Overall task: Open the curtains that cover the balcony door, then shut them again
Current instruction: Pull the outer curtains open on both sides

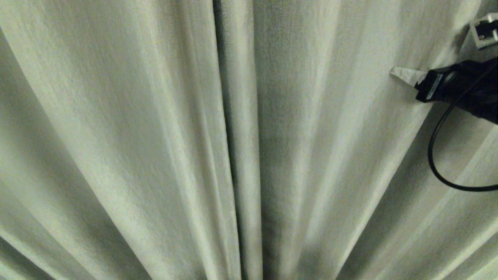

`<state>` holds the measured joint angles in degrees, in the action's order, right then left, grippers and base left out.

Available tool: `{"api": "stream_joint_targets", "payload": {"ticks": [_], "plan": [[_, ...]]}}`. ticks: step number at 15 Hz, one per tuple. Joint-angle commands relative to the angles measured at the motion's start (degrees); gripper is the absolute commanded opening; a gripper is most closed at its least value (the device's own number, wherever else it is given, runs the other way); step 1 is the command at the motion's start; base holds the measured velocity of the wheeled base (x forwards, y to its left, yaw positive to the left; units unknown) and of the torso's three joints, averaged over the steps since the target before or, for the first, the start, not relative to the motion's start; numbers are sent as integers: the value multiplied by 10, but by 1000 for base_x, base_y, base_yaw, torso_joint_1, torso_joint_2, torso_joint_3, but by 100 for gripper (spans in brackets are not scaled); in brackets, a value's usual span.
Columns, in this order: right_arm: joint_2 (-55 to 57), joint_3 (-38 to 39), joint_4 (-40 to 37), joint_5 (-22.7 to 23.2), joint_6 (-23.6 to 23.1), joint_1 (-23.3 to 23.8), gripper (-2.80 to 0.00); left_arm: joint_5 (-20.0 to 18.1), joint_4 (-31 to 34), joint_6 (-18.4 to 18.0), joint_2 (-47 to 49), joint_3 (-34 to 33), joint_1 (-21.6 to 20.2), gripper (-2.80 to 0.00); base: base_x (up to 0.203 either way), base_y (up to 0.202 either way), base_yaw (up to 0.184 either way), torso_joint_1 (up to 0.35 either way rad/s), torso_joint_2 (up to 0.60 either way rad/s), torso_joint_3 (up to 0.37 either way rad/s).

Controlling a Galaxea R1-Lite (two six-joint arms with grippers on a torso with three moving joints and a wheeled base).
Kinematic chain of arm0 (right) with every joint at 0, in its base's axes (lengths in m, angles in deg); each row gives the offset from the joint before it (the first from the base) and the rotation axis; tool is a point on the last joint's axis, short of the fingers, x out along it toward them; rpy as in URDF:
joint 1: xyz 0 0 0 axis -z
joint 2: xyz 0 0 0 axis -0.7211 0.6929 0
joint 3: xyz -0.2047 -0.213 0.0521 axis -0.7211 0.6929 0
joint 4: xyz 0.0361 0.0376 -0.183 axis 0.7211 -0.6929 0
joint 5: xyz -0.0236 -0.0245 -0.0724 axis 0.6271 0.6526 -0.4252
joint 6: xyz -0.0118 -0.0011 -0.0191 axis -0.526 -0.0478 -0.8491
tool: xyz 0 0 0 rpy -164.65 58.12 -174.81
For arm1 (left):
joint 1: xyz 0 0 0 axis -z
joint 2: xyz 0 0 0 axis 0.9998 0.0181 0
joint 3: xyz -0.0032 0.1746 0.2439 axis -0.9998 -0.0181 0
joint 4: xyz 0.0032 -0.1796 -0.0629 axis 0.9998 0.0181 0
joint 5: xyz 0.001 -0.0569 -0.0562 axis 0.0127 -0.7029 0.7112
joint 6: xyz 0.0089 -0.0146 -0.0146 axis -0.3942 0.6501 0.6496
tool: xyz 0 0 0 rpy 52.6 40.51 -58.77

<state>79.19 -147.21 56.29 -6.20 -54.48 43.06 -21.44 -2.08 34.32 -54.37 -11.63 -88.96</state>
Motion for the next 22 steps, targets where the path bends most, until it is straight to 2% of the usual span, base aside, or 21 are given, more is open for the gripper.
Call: {"api": "stream_joint_targets", "payload": {"ticks": [1,6,11,15,22], "plan": [[-12,2,2,2,0,0,-280,1,0,0,0,0,0,-280,0,0,0,0,0,0],[-48,18,-2,2,0,5,-280,0,0,0,0,0,0,-280,0,0,0,0,0,0],[-59,21,1,1,-6,47,-280,1,0,0,0,0,0,-280,0,0,0,0,0,0],[-67,18,2,1,-3,112,-280,1,0,0,0,0,0,-280,0,0,0,0,0,0],[-58,-20,2,4,1,255,-280,0,0,0,0,0,0,-280,0,0,0,0,0,0]]}}
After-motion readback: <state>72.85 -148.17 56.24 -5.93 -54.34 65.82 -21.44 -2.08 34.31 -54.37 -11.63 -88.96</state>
